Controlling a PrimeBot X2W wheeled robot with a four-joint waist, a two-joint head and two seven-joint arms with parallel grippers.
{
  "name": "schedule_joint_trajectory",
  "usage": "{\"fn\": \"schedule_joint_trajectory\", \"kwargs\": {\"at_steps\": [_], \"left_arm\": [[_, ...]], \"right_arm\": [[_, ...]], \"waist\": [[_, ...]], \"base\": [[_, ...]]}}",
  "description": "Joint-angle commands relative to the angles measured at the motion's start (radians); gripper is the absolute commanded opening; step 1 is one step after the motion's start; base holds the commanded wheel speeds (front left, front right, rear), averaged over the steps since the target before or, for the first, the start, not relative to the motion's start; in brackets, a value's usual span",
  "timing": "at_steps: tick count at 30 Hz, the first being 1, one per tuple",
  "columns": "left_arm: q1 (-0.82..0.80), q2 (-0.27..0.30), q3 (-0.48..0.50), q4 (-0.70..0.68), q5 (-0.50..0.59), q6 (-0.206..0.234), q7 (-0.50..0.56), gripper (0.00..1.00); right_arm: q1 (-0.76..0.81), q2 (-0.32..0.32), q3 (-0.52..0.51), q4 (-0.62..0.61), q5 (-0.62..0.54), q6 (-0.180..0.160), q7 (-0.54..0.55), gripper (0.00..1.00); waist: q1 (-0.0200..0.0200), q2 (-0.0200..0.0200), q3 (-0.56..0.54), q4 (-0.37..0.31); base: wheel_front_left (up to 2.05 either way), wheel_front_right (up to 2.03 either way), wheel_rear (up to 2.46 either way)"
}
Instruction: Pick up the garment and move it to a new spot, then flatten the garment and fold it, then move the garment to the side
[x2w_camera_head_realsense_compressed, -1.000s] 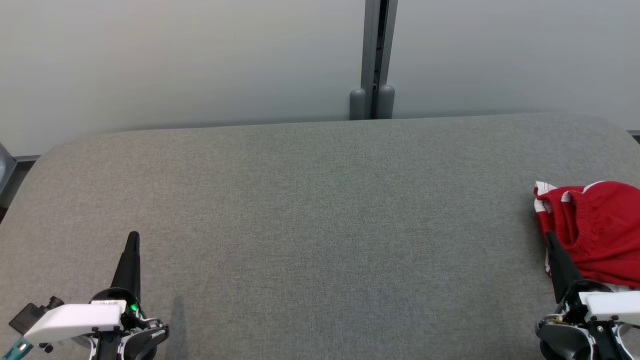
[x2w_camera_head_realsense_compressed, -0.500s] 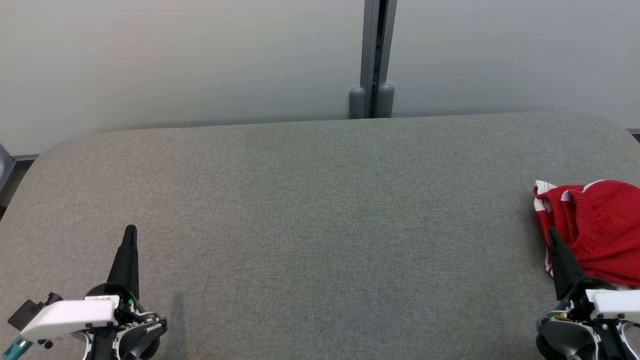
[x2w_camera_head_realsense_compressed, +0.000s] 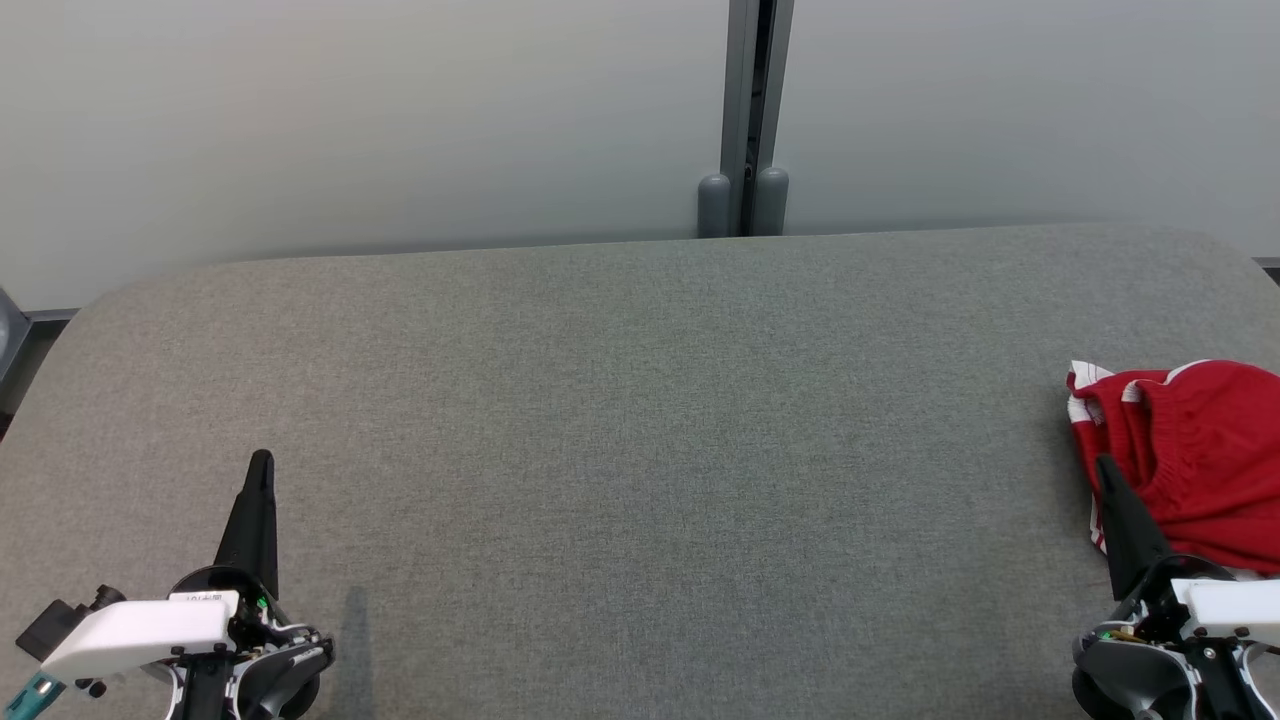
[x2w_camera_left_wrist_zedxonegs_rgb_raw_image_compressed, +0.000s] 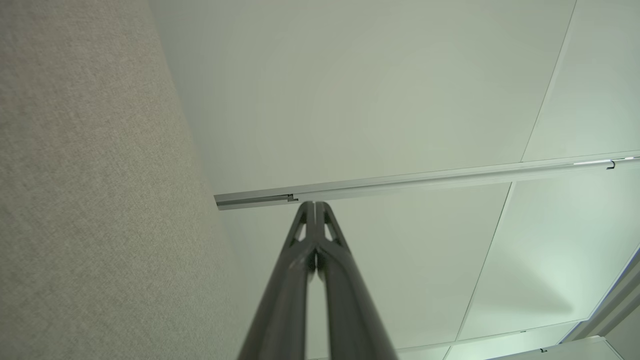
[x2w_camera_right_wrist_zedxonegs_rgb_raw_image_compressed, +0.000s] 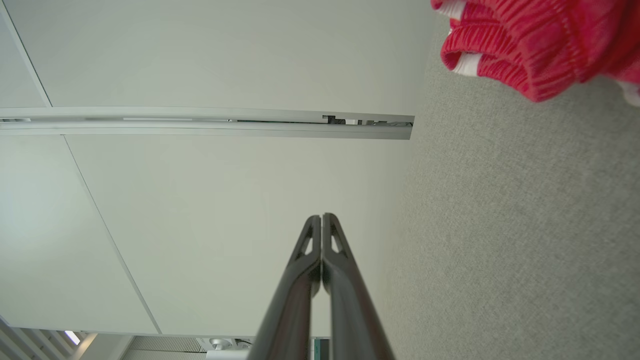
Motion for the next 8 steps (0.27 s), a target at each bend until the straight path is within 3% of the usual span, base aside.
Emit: {"fn": "schedule_joint_trajectory", "kwargs": {"at_steps": [1, 8], "left_arm": [[-0.009, 0.005, 0.004, -0.003, -0.001, -0.003, 0.004, 0.00], [-0.009, 0.005, 0.004, -0.003, -0.001, -0.003, 0.004, 0.00]], "right_arm": [[-0.009, -0.004, -0.001, -0.003, 0.002, 0.000, 0.003, 0.00], [-0.009, -0.004, -0.001, -0.003, 0.002, 0.000, 0.003, 0.00]], "waist": [[0.0000, 0.0000, 0.000, 0.000], [0.0000, 0.0000, 0.000, 0.000]], "base": [[0.00, 0.00, 0.00], [0.00, 0.00, 0.00]]}}
